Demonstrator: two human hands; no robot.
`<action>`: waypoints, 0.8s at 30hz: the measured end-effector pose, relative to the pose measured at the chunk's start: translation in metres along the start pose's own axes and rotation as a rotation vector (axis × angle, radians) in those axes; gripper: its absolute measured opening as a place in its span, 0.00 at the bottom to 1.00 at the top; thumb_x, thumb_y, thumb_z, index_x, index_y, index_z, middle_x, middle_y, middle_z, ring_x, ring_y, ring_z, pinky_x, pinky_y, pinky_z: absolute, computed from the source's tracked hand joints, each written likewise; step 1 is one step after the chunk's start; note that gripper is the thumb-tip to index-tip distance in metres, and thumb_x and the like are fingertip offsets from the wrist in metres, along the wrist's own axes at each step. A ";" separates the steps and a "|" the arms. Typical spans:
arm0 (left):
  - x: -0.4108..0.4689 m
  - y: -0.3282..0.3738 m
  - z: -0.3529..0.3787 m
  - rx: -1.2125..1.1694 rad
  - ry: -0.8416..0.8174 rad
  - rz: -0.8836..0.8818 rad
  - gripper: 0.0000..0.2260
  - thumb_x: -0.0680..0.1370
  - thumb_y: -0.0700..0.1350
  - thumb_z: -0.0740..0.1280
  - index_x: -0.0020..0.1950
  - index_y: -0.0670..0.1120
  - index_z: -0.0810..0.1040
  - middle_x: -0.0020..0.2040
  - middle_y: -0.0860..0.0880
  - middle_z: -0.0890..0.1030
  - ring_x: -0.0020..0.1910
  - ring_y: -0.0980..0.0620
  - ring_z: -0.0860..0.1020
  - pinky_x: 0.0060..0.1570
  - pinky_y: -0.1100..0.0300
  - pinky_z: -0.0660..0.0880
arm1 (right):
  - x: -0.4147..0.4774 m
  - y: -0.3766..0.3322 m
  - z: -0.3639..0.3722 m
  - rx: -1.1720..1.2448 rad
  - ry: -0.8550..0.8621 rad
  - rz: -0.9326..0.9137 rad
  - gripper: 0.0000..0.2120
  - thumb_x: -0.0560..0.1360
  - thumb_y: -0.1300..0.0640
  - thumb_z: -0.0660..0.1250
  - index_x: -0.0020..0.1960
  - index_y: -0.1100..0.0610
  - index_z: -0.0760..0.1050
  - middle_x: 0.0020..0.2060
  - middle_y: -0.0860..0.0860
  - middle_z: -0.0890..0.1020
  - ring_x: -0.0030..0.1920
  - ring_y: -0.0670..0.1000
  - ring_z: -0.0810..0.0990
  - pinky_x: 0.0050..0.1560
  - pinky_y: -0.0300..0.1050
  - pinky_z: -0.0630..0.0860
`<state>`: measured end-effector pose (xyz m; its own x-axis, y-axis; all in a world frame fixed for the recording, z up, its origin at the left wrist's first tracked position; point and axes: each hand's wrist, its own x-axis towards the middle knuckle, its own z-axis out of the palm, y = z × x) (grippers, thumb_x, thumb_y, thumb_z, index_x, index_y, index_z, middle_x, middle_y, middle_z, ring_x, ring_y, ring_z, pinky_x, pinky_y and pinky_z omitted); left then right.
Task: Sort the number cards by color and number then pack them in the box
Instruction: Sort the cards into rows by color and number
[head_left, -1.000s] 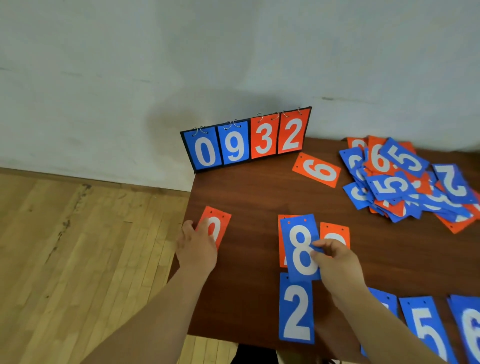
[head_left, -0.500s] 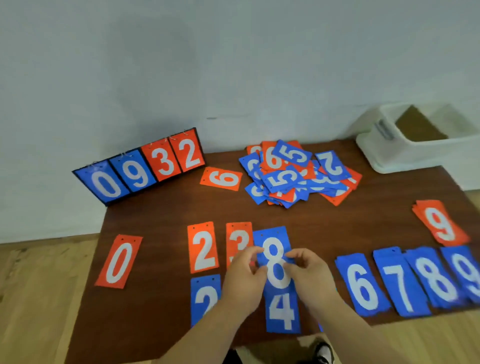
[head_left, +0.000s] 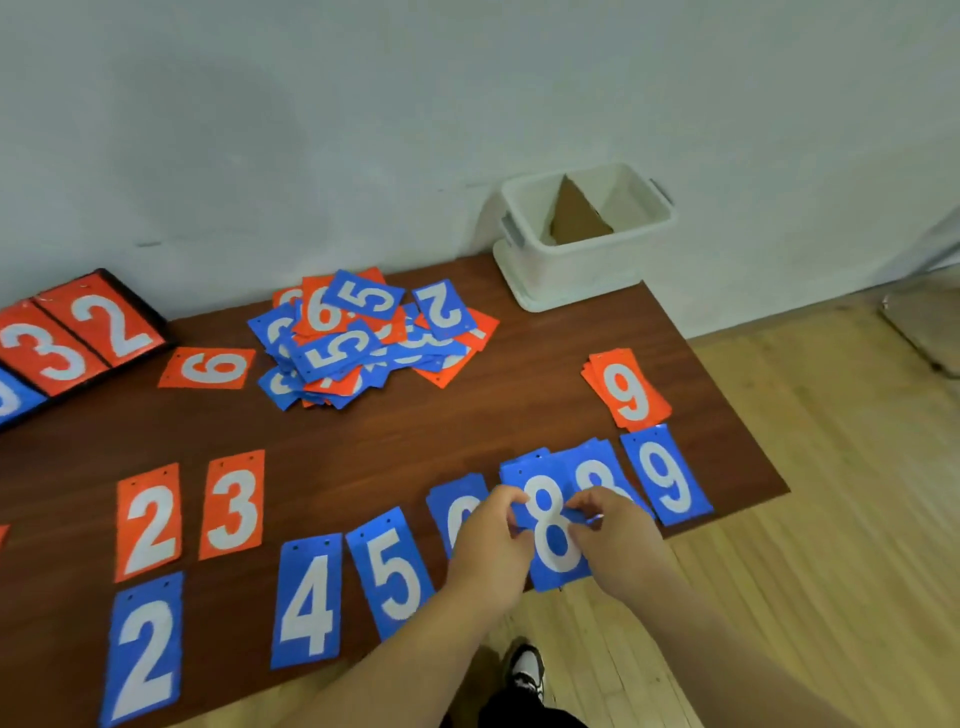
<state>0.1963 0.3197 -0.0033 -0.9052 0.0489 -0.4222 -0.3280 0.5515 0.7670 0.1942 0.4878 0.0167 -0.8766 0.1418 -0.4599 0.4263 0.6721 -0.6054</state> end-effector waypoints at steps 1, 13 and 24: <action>0.007 0.006 0.010 0.017 -0.008 0.014 0.15 0.81 0.42 0.67 0.64 0.57 0.72 0.46 0.52 0.73 0.36 0.55 0.71 0.33 0.60 0.70 | 0.006 0.007 -0.007 -0.023 0.014 0.002 0.08 0.79 0.59 0.68 0.54 0.47 0.77 0.47 0.41 0.79 0.44 0.41 0.78 0.38 0.35 0.73; 0.075 0.028 0.093 0.597 -0.053 0.131 0.16 0.81 0.51 0.68 0.68 0.54 0.72 0.59 0.50 0.74 0.61 0.46 0.72 0.55 0.53 0.73 | 0.085 0.075 -0.025 -0.272 0.038 0.064 0.17 0.80 0.63 0.64 0.68 0.55 0.76 0.60 0.53 0.79 0.53 0.53 0.81 0.48 0.46 0.79; 0.062 0.010 -0.013 0.641 0.157 -0.015 0.22 0.80 0.59 0.65 0.74 0.58 0.69 0.64 0.52 0.69 0.65 0.48 0.68 0.64 0.51 0.71 | 0.087 0.018 -0.029 -0.293 0.068 -0.139 0.21 0.79 0.48 0.68 0.70 0.49 0.75 0.68 0.49 0.74 0.68 0.54 0.71 0.66 0.51 0.74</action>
<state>0.1332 0.3174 -0.0162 -0.9465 -0.0579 -0.3173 -0.1585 0.9403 0.3013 0.1195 0.5330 -0.0156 -0.9390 0.0760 -0.3354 0.2279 0.8677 -0.4417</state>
